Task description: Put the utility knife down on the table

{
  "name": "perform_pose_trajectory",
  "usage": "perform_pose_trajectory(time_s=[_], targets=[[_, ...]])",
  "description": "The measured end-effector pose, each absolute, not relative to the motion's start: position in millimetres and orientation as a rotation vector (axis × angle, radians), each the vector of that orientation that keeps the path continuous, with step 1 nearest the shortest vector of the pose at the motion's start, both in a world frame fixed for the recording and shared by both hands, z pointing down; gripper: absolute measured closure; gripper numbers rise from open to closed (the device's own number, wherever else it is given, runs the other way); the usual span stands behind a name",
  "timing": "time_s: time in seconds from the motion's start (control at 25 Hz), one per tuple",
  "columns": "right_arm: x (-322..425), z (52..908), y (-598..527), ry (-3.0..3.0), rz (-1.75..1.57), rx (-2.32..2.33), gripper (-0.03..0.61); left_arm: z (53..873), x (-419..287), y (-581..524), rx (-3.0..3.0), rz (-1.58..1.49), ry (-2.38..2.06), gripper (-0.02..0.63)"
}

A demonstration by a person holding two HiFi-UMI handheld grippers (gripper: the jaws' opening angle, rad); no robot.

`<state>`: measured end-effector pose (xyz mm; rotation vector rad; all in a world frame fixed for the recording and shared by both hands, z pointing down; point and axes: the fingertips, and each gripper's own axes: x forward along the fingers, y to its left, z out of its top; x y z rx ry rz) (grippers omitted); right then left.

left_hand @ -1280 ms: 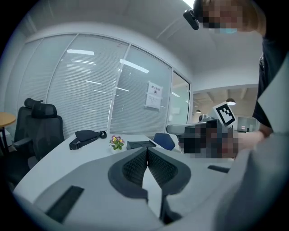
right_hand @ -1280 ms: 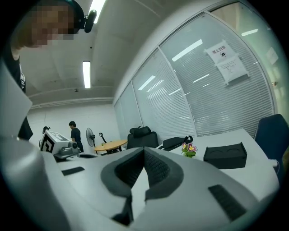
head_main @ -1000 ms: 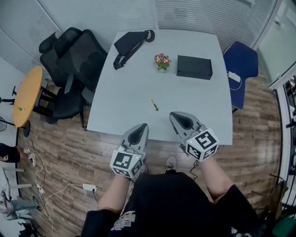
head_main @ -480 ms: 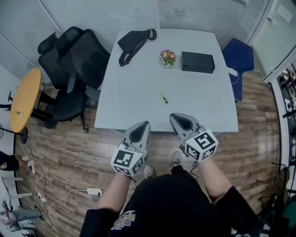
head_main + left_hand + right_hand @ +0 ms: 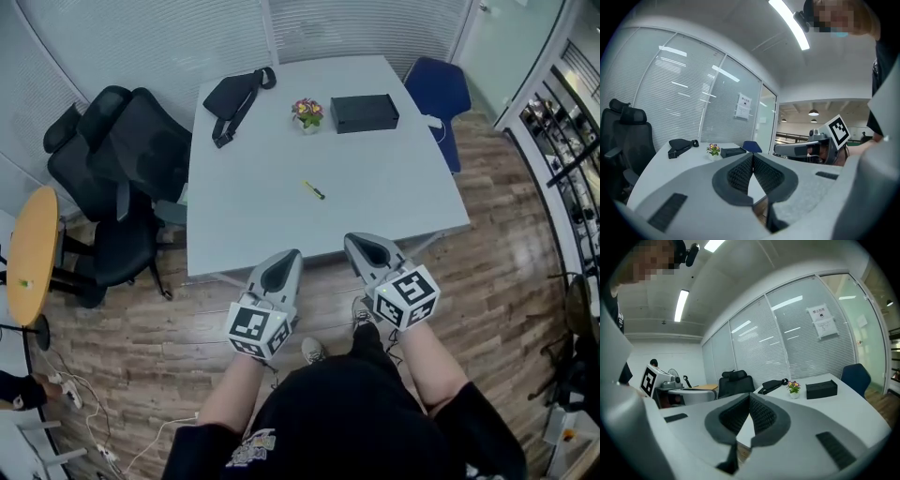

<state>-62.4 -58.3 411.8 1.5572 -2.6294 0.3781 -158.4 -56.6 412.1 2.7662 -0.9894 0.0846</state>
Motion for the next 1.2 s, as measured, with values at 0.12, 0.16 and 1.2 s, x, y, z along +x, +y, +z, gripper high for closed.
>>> perform_pose_trajectory(time_s=[0.12,0.16,1.2], targets=[[-60.9,413.0,-47.3,-2.604,0.382,1.615,0.575,411.2,-158.0,-49.9,2.790,0.085,-0.944,0.609],[-61.0,413.0,-44.6,-2.598,0.383,1.628,0.575,410.4,-158.3,-48.1,2.797,0.084,-0.933,0.609],[-66.3,407.2,-36.2,-2.588,0.379,1.643,0.575,400.8,-168.2,-40.3,2.810,0.045,-0.941,0.609]])
